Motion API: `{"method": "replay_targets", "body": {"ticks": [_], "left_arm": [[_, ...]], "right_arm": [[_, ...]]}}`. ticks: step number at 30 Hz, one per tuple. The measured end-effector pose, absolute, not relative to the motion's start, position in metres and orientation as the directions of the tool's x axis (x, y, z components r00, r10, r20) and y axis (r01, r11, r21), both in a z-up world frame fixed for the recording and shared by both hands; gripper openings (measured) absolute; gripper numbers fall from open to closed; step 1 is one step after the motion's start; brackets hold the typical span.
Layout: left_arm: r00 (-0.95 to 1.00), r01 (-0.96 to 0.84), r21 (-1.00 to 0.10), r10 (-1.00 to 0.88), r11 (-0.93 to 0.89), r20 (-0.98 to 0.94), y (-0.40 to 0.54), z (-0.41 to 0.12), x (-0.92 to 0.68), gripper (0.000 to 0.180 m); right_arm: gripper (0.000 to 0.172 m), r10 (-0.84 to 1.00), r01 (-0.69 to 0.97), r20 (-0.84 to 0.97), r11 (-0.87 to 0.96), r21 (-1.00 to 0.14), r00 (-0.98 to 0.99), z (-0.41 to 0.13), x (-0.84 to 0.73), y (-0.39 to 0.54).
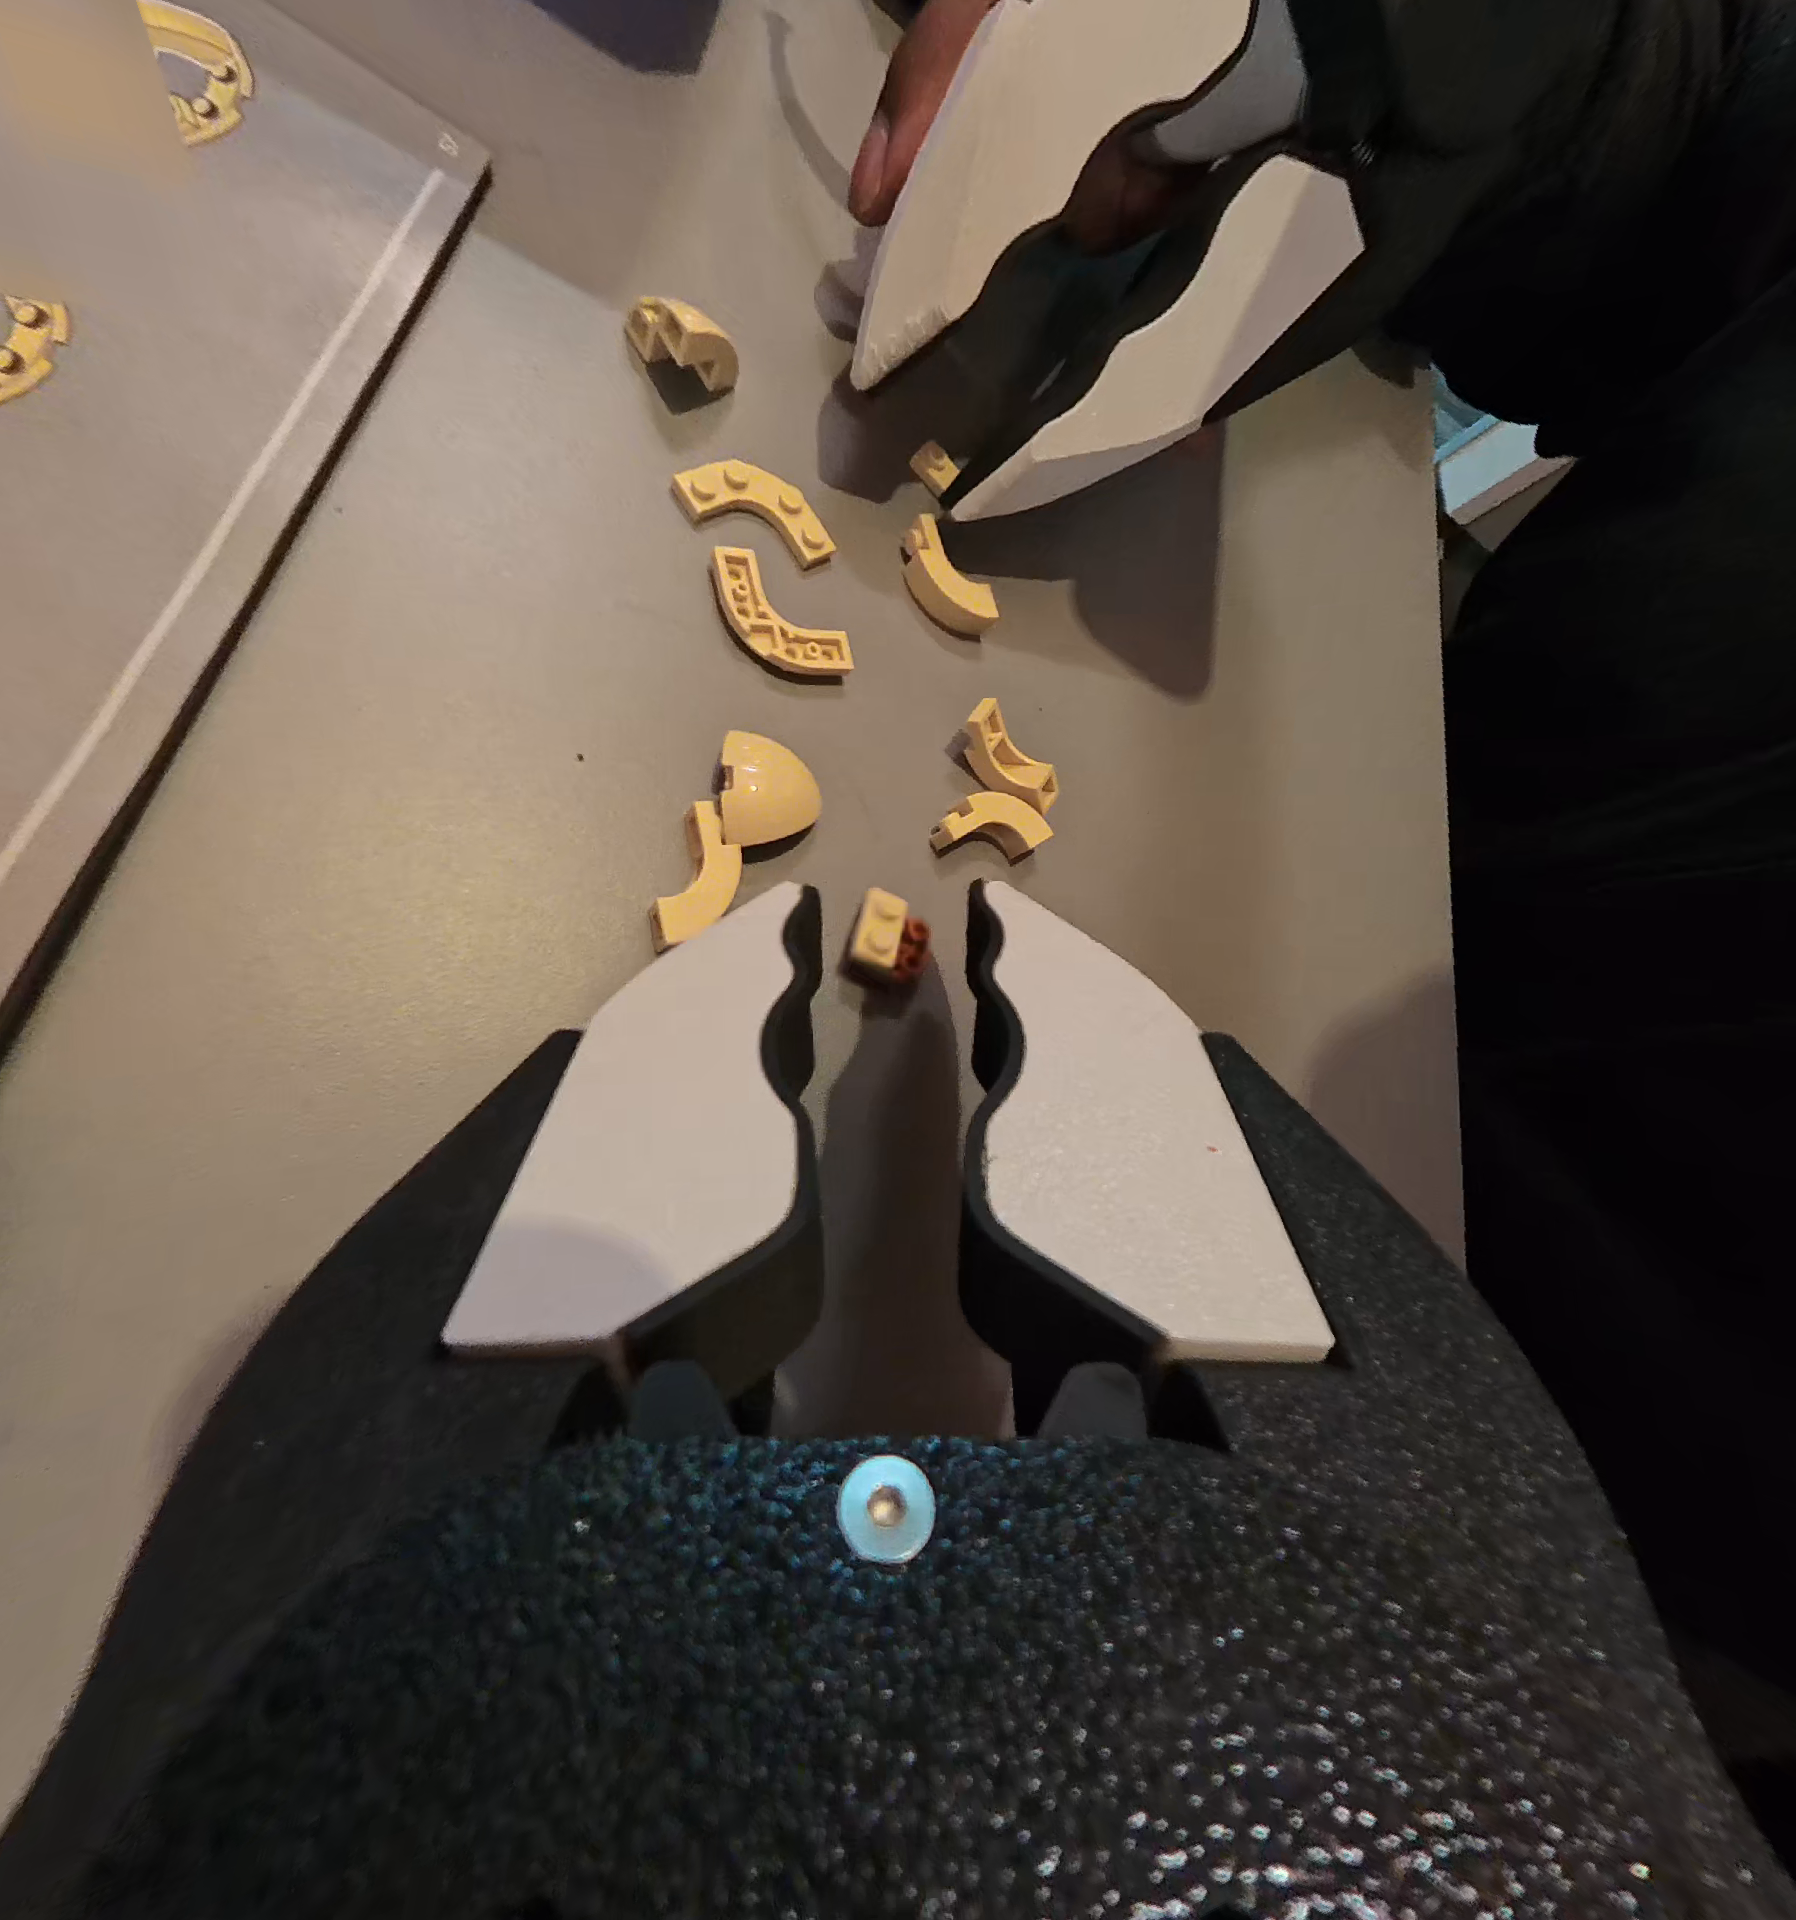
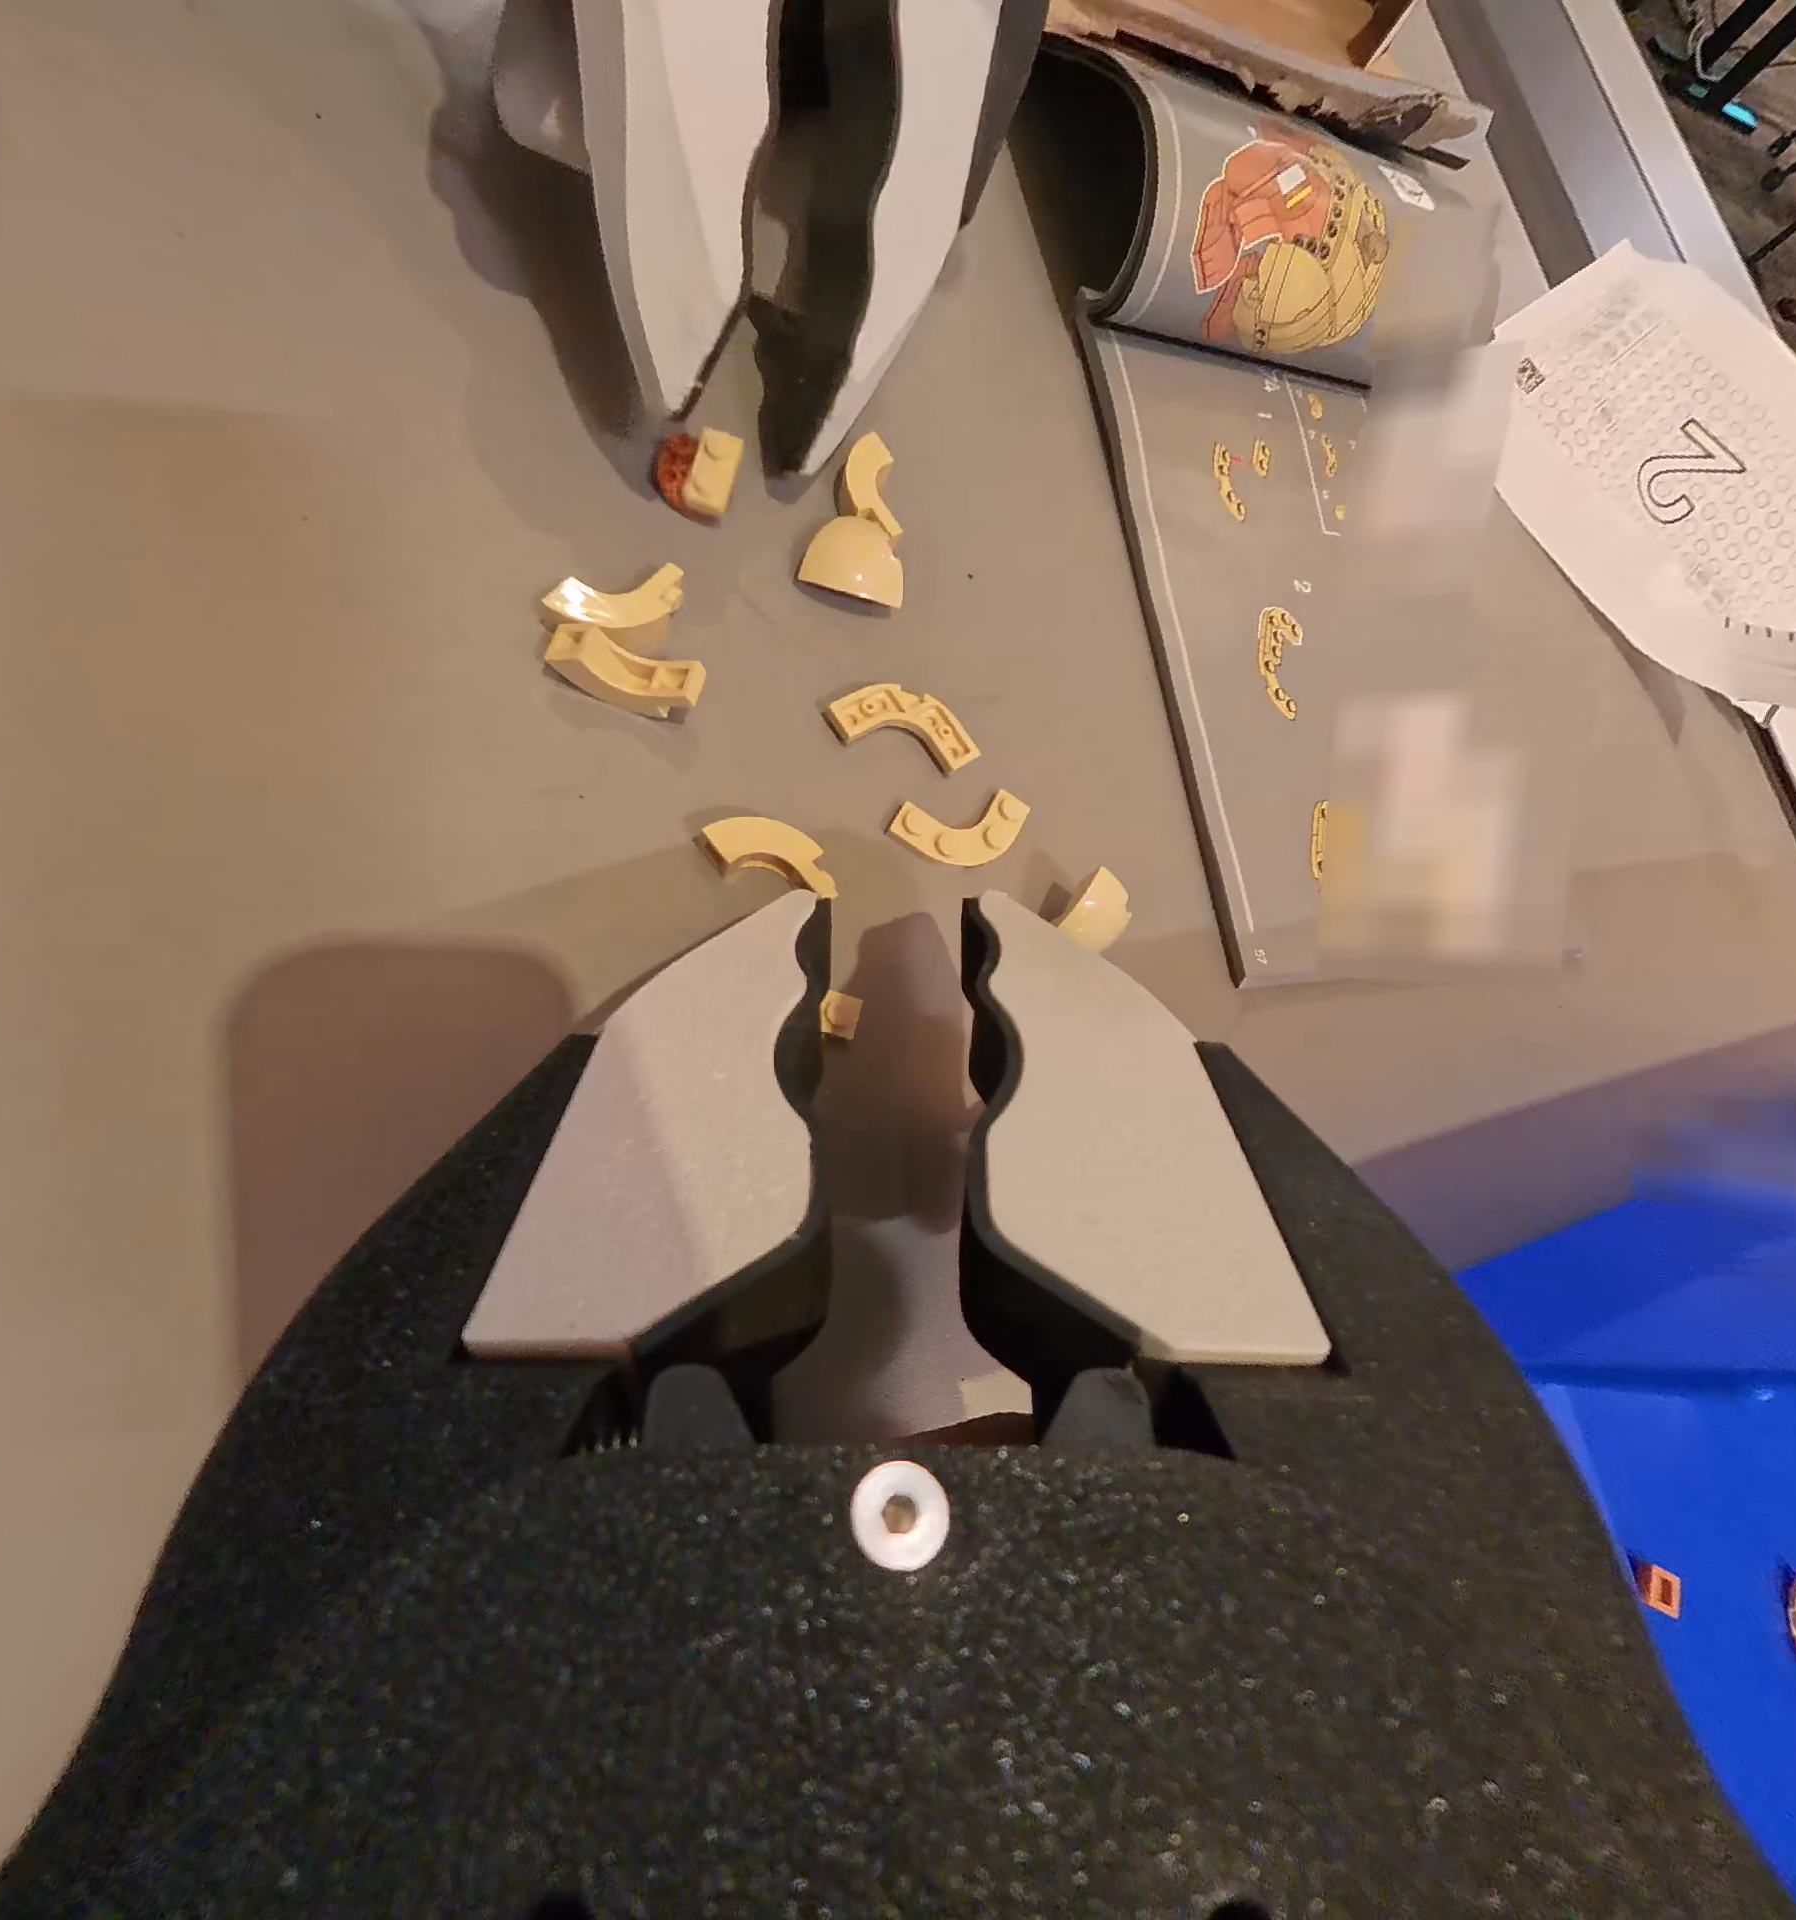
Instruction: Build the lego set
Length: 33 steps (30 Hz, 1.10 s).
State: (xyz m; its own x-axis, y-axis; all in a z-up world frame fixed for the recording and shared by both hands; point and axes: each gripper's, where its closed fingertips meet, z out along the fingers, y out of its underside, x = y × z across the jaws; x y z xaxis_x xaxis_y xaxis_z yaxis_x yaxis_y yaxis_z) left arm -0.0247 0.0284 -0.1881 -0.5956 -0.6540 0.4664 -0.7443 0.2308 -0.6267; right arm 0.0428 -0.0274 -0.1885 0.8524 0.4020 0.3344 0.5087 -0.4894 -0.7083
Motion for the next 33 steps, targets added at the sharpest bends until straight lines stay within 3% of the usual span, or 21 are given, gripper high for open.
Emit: {"method": "replay_targets", "body": {"ticks": [14, 21, 29, 33], "left_arm": [[-0.696, -0.623, -0.745, -0.605, 0.24, 0.387, 0.046, -0.145, -0.035, 0.028], [-0.75, -0.623, -0.697, -0.527, 0.356, 0.401, 0.011, -0.166, -0.045, 0.027], [-0.735, -0.634, -0.695, -0.542, 0.339, 0.407, -0.005, -0.173, -0.035, 0.025], [-0.724, -0.641, -0.696, -0.555, 0.324, 0.409, -0.005, -0.174, -0.031, 0.024]], "right_arm": [[0.024, 0.423, 0.487, 0.29, -0.496, -0.719, 0.859, -0.186, 0.039, -0.031], [0.024, 0.431, 0.524, 0.328, -0.495, -0.693, 0.841, -0.188, 0.036, -0.028], [0.02, 0.455, 0.533, 0.309, -0.529, -0.66, 0.835, -0.194, 0.029, -0.025], [0.01, 0.464, 0.526, 0.286, -0.547, -0.651, 0.838, -0.197, 0.027, -0.027]]}}
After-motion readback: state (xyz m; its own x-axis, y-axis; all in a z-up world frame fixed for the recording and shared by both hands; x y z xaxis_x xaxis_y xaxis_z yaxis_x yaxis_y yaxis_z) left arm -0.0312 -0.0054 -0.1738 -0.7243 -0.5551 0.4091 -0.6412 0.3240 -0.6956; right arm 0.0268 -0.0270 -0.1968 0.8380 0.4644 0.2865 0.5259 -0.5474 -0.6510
